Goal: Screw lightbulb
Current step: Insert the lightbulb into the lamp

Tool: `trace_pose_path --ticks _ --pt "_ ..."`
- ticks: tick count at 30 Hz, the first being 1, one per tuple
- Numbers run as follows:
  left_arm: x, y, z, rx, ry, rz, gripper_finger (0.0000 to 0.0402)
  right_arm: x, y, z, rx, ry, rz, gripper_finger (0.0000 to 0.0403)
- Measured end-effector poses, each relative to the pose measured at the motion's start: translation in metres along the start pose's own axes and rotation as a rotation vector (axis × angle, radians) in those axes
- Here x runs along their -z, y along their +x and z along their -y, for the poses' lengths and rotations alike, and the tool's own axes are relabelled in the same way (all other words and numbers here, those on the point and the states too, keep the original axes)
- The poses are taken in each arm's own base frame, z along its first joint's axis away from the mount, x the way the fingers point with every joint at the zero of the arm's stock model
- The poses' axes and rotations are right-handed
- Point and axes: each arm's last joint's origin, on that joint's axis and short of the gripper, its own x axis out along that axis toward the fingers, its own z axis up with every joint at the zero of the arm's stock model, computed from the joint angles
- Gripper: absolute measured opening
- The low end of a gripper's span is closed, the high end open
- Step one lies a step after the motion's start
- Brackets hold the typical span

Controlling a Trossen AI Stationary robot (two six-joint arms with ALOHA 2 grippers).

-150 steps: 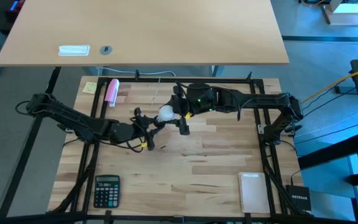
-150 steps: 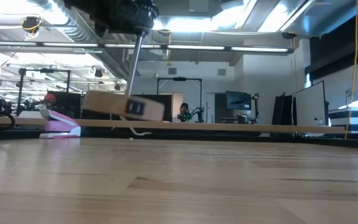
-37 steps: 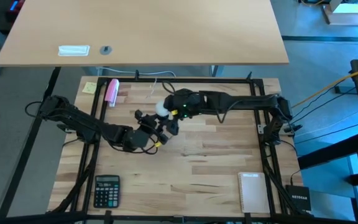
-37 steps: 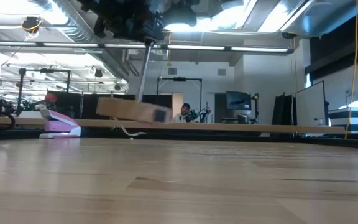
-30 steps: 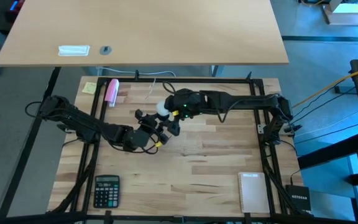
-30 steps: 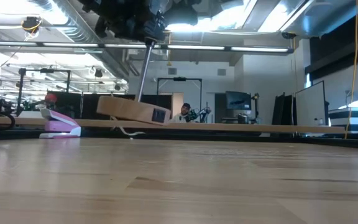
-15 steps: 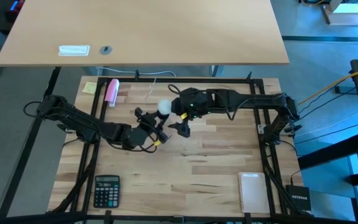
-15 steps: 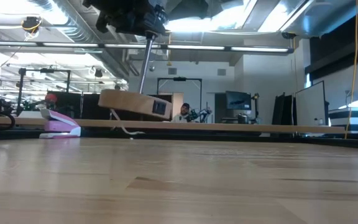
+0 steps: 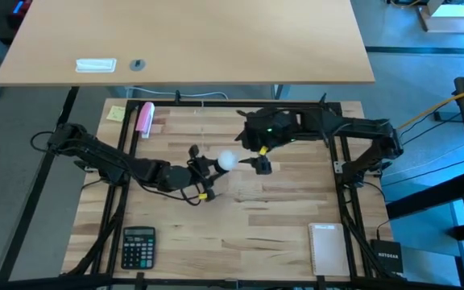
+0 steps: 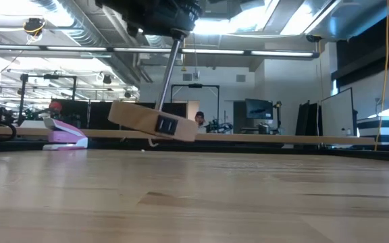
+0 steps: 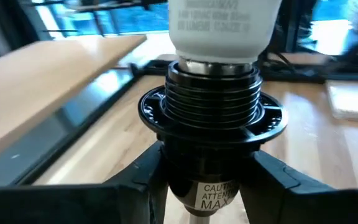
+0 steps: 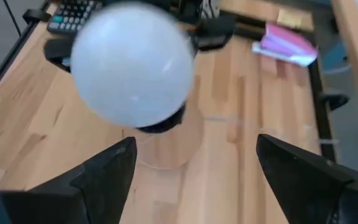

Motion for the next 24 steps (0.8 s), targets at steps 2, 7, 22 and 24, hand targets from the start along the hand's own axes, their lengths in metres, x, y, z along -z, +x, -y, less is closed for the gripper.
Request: trace_pose_path --ticks 2,7,22,24 --pt "0.001 0.0 0.001 0.029 0.009 -0.011 0.0138 -0.001 -0.006 0.0 0.003 -0.018 0.021 0.0335" --pt "0.002 0.0 0.003 0.13 0.033 -0.022 0.0138 -0.002 -0.005 -0.003 -0.105 -0.074 0.05 0.0335" --pt "0.013 0.007 -0.008 0.099 -0.021 -0.134 0.0138 -0.025 -0.032 -0.014 -0.071 -0.125 0.07 0.0335" --pt "0.013 0.007 -0.008 0.099 -0.018 -0.133 0.0138 -0.031 -0.029 -0.014 -0.074 -0.103 0.058 0.0335"
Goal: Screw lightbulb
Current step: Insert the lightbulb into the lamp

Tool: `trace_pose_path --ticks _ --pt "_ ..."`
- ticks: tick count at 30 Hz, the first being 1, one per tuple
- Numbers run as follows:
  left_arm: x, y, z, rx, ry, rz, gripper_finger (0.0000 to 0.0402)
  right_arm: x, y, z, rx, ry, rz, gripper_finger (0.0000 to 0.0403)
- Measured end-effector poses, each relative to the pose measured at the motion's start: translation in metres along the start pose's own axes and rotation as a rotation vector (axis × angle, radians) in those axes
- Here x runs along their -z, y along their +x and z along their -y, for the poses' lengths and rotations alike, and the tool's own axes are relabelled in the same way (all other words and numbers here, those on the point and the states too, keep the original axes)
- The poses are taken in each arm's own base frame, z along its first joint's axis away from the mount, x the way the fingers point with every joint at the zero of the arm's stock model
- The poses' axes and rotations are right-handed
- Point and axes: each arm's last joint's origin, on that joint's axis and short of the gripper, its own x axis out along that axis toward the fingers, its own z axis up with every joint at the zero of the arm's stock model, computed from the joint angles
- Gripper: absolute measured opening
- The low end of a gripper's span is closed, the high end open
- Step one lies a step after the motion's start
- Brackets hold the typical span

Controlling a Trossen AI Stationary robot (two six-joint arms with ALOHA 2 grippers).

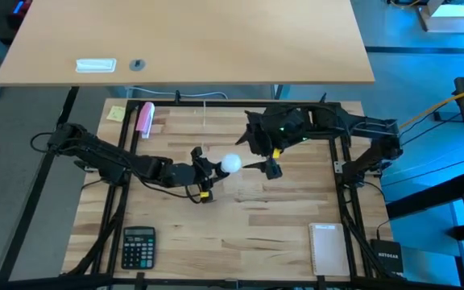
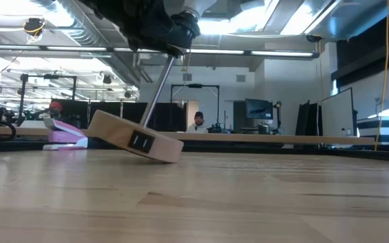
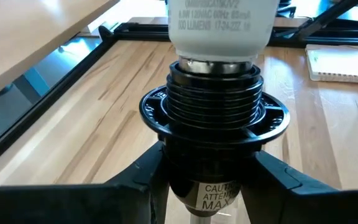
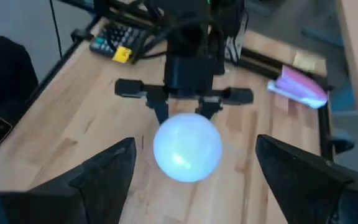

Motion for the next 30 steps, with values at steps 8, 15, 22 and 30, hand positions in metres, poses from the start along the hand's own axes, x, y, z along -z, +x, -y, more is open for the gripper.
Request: trace_pose_path --ticks 8,15,22,30 --pt "0.0 0.001 -0.001 0.006 -0.003 -0.005 0.0138 -0.011 0.022 0.008 0.002 -0.009 -0.087 0.0335" --pt "0.0 0.001 -0.001 0.009 -0.013 -0.005 0.0138 -0.014 0.022 0.009 -0.057 0.014 -0.079 0.0335" --pt "0.0 0.001 -0.001 0.013 -0.003 -0.007 0.0138 -0.009 0.038 0.006 -0.089 -0.014 -0.139 0.0335" --pt "0.0 0.001 0.0 0.019 -0.003 -0.008 0.0138 -0.006 0.051 0.005 -0.112 -0.055 -0.177 0.0335"
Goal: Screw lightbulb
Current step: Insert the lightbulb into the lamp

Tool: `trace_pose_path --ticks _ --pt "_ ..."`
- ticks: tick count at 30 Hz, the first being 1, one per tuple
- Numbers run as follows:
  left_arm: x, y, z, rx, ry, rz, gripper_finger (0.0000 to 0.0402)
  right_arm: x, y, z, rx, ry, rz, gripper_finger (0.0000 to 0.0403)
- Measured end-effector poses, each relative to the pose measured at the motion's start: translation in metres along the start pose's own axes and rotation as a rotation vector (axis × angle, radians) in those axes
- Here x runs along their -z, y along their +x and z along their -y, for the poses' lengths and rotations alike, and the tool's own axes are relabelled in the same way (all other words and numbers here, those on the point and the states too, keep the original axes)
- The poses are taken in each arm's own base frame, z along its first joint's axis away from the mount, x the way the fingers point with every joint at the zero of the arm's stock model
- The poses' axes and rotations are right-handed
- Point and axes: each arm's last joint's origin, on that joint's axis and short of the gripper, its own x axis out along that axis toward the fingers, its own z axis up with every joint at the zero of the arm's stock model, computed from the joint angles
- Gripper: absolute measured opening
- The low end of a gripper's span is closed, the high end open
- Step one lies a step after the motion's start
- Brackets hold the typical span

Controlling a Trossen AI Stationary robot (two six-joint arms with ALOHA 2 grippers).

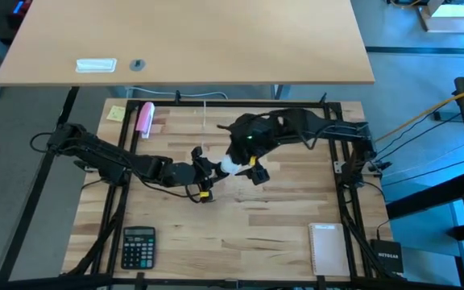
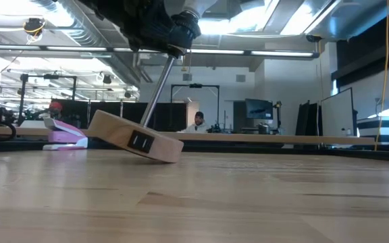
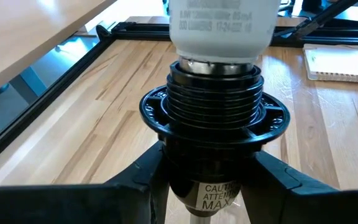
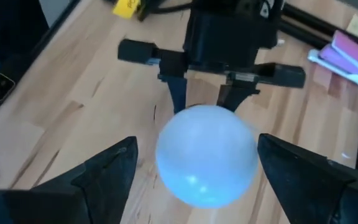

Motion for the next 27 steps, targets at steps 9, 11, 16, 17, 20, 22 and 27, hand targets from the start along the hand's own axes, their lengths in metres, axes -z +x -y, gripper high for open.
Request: trace_pose_path --ticks 9,11,16,17,20,22,27 --pt "0.0 0.0 0.0 0.002 -0.002 0.001 0.0138 0.004 0.015 0.002 0.006 0.004 -0.074 0.0335" --pt "0.0 0.0 0.0 0.002 -0.001 0.002 0.0138 0.003 0.015 0.003 0.02 0.002 -0.069 0.0335" --pt "0.0 0.0 0.0 0.003 -0.001 0.002 0.0138 0.001 0.017 0.004 0.033 0.002 -0.055 0.0313" --pt "0.0 0.0 0.0 0.003 -0.001 0.002 0.0138 0.001 0.017 0.004 0.032 0.004 -0.054 0.0301" --pt "0.0 0.0 0.0 0.003 -0.002 0.003 0.0138 0.002 0.017 0.004 0.031 0.017 -0.058 0.0254" --pt "-0.001 0.0 0.001 0.006 0.002 0.01 0.0138 0.002 0.017 0.003 0.031 0.042 -0.059 0.0222" --pt "-0.005 -0.002 0.005 -0.019 0.025 0.024 0.0138 0.002 0.016 0.004 0.04 0.129 -0.058 0.0209"
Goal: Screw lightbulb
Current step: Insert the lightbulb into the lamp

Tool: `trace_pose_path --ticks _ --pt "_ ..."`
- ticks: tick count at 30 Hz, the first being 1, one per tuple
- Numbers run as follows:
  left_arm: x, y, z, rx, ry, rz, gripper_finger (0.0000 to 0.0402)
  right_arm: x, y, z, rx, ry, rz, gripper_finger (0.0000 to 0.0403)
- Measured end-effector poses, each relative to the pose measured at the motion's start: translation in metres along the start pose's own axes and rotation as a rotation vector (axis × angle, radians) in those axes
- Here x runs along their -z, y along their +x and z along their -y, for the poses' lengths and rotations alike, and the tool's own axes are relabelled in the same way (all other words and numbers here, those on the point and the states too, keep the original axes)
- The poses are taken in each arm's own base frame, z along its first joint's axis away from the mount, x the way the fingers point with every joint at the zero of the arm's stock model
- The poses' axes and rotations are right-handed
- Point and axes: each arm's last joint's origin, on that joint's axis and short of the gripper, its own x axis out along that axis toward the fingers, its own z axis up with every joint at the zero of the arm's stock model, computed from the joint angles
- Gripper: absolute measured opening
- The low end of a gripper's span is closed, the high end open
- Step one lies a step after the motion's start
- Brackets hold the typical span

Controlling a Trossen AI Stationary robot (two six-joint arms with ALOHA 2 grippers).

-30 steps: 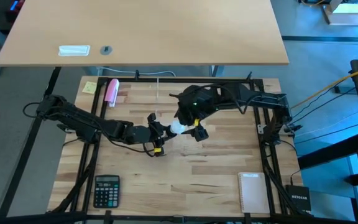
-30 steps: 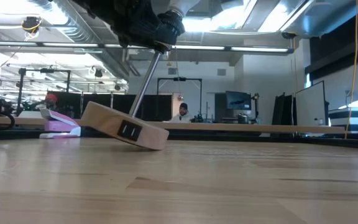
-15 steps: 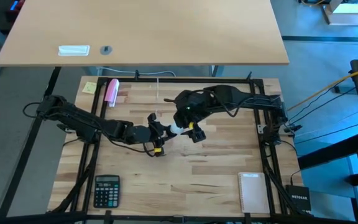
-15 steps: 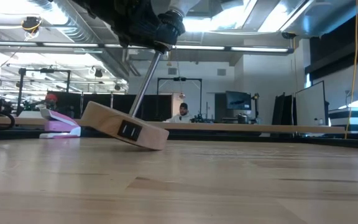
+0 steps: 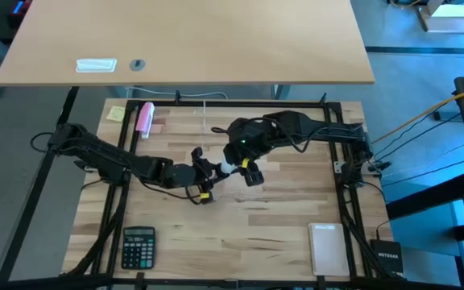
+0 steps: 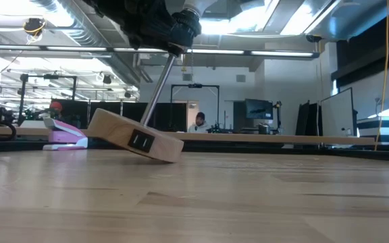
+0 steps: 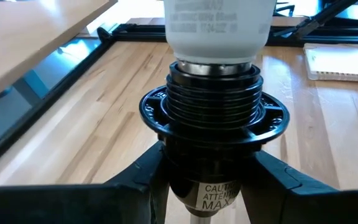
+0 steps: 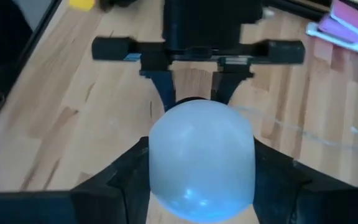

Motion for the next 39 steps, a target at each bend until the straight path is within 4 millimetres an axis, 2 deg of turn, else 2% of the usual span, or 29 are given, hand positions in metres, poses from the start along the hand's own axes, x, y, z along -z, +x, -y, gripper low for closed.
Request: trace_pose_path --ticks 12,17,20,27,29,30,34,39 --pt "-0.016 -0.004 -0.005 -0.316 -0.005 0.069 0.0138 -0.004 -0.001 0.006 0.147 0.379 0.041 0.0209" --pt "-0.021 -0.008 -0.002 -0.368 0.004 0.085 0.0138 -0.006 -0.001 0.007 0.136 0.52 0.075 0.021" --pt "-0.023 -0.009 0.004 -0.413 0.028 0.093 0.0138 -0.007 -0.001 0.007 0.121 0.61 0.095 0.0233" --pt "-0.026 -0.01 0.006 -0.415 0.02 0.109 0.0138 -0.009 0.001 0.006 0.069 0.634 0.108 0.0315" --pt "-0.037 -0.014 0.004 -0.414 -0.044 0.161 0.0138 -0.006 0.008 0.004 0.056 0.635 0.062 0.0336" --pt "-0.036 -0.014 0.002 -0.415 -0.039 0.152 0.0138 -0.009 0.011 0.006 0.066 0.638 0.083 0.0344" --pt "-0.035 -0.013 0.002 -0.396 -0.036 0.15 0.0138 -0.006 0.007 0.004 0.054 0.629 0.063 0.0363" --pt "-0.035 -0.013 0.001 -0.389 -0.025 0.14 0.0138 -0.004 0.007 0.003 0.033 0.602 0.038 0.0363"
